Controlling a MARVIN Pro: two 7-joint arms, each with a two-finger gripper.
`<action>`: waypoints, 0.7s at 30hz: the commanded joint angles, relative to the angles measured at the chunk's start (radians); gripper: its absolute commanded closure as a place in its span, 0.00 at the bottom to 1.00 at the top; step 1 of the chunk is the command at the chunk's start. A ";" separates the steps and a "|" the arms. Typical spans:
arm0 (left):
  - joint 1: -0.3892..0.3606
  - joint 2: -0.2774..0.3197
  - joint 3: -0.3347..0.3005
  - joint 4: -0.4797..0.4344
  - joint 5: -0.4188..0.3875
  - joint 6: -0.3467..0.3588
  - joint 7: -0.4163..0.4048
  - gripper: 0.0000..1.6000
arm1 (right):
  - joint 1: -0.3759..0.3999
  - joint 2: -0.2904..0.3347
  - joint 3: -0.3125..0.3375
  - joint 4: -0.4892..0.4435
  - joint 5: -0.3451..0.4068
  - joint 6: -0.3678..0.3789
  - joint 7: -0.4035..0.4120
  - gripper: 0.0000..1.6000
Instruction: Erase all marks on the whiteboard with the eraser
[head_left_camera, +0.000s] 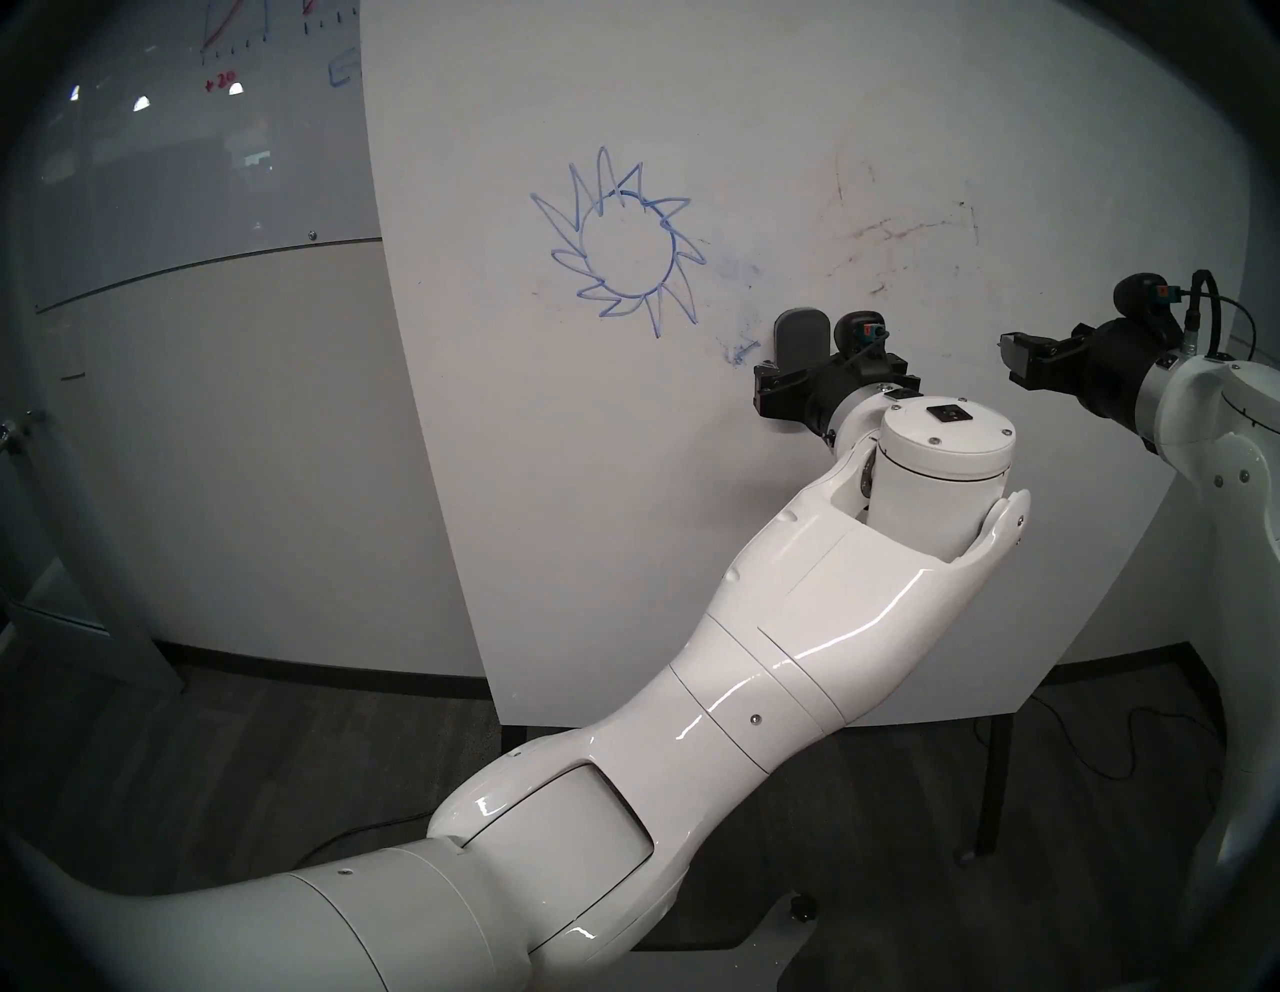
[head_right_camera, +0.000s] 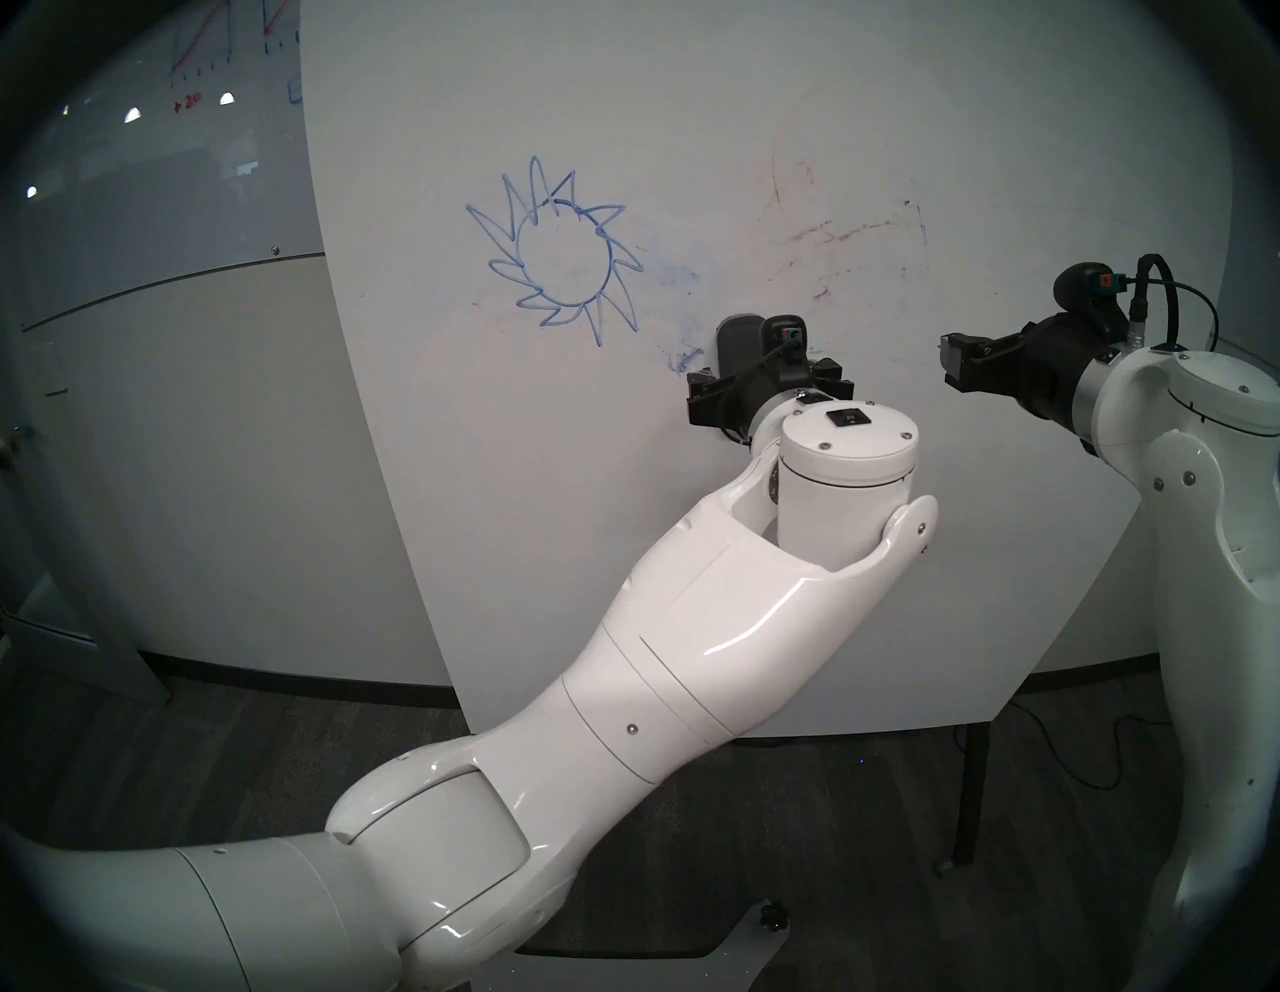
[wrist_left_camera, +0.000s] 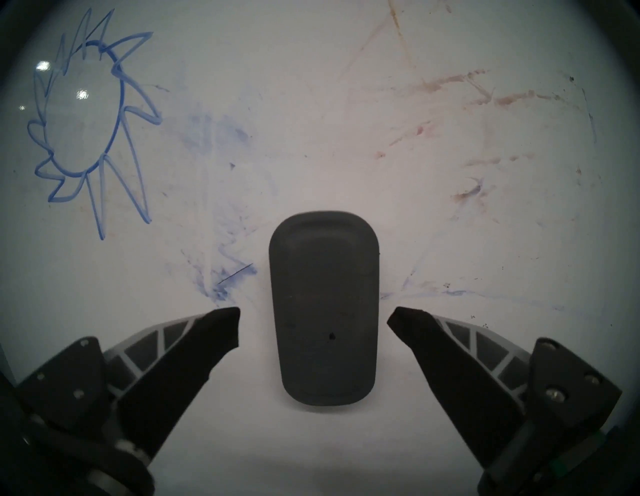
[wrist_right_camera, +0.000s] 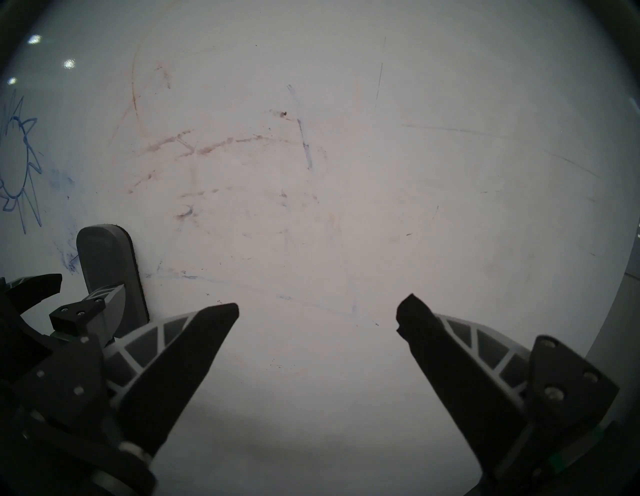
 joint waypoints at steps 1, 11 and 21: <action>-0.015 -0.002 0.000 -0.014 0.005 -0.005 -0.005 0.00 | 0.008 0.004 0.002 -0.004 -0.003 -0.007 0.001 0.00; -0.011 0.006 -0.006 -0.023 0.003 -0.006 -0.017 0.00 | 0.008 0.004 0.002 -0.004 -0.003 -0.007 0.001 0.00; 0.003 0.017 -0.030 -0.056 -0.021 0.005 -0.043 0.00 | 0.007 0.005 0.002 -0.004 -0.002 -0.007 0.001 0.00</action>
